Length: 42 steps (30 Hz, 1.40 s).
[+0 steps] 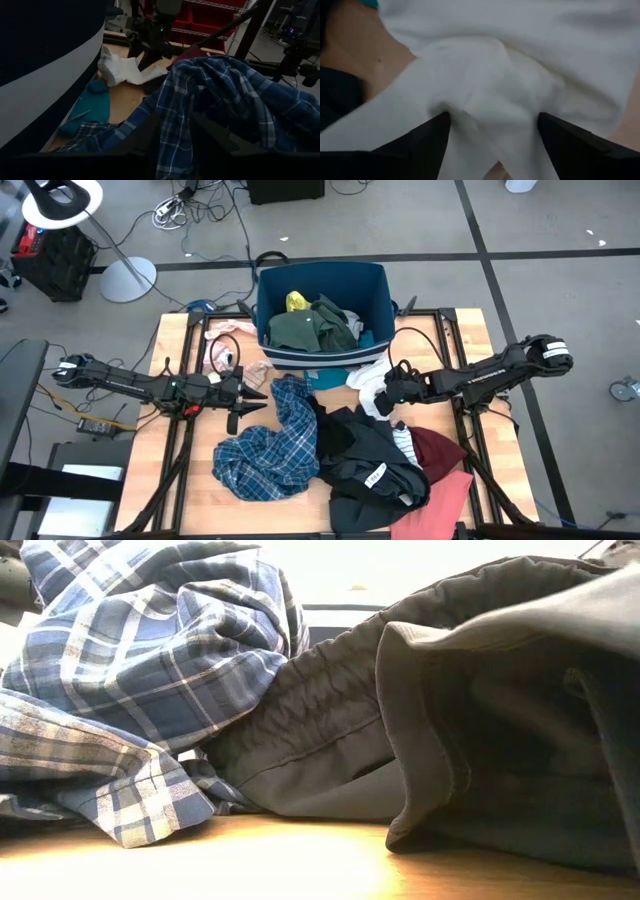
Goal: Sort clothes
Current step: Put the white short into the laundry organizer
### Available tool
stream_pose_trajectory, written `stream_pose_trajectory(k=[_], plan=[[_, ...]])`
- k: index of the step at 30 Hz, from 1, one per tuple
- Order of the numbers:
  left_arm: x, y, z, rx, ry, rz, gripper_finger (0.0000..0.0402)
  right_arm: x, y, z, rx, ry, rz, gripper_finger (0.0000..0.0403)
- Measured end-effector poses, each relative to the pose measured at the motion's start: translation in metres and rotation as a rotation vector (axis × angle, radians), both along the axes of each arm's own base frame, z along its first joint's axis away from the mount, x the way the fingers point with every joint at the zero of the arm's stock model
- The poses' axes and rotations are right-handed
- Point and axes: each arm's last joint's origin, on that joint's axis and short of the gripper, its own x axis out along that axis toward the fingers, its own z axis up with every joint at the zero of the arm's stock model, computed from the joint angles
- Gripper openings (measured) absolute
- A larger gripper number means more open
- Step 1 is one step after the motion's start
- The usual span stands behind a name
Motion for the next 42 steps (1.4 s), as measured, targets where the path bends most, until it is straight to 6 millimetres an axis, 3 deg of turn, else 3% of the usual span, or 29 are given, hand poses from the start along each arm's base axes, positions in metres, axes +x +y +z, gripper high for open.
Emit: stream_pose_trajectory(k=[3, 5, 11, 13, 17, 21, 29, 36, 42], plan=[[0.0, 0.0, 0.0, 0.0, 0.0, 0.0, 0.0113, -0.003, 0.001, -0.004, 0.022, 0.017, 0.0, 0.028], [0.0, 0.0, 0.0, 0.0, 0.0, 0.0, 0.0113, -0.004, 0.002, -0.004, 0.022, 0.024, 0.006, 0.0242], [0.0, 0.0, 0.0, 0.0, 0.0, 0.0, 0.0113, -0.004, 0.005, -0.004, 0.026, 0.019, 0.021, 0.0048], [0.0, 0.0, 0.0, 0.0, 0.001, 0.0, 0.0113, -0.002, 0.006, -0.002, 0.031, 0.007, 0.025, 0.0018], [0.0, 0.0, 0.0, 0.0, 0.002, 0.0, 0.0113, 0.009, 0.008, 0.015, 0.035, -0.002, 0.066, 0.0024], [0.0, 0.0, 0.0, 0.001, 0.004, 0.0, 0.0113, 0.019, 0.01, 0.048, -0.004, 0.038, 0.123, 0.0009], [0.0, 0.0, 0.0, 0.0, -0.002, 0.0, 0.0113, 0.038, 0.021, 0.144, -0.178, 0.019, 0.204, 0.0007], [0.0, 0.0, 0.0, -0.021, -0.003, 0.004, 0.0113, 0.043, 0.026, 0.227, -0.348, -0.137, 0.262, 0.0007], [0.0, 0.0, 0.001, -0.021, -0.007, 0.004, 0.0113, 0.051, 0.021, 0.274, -0.554, -0.207, 0.255, 0.0007]])
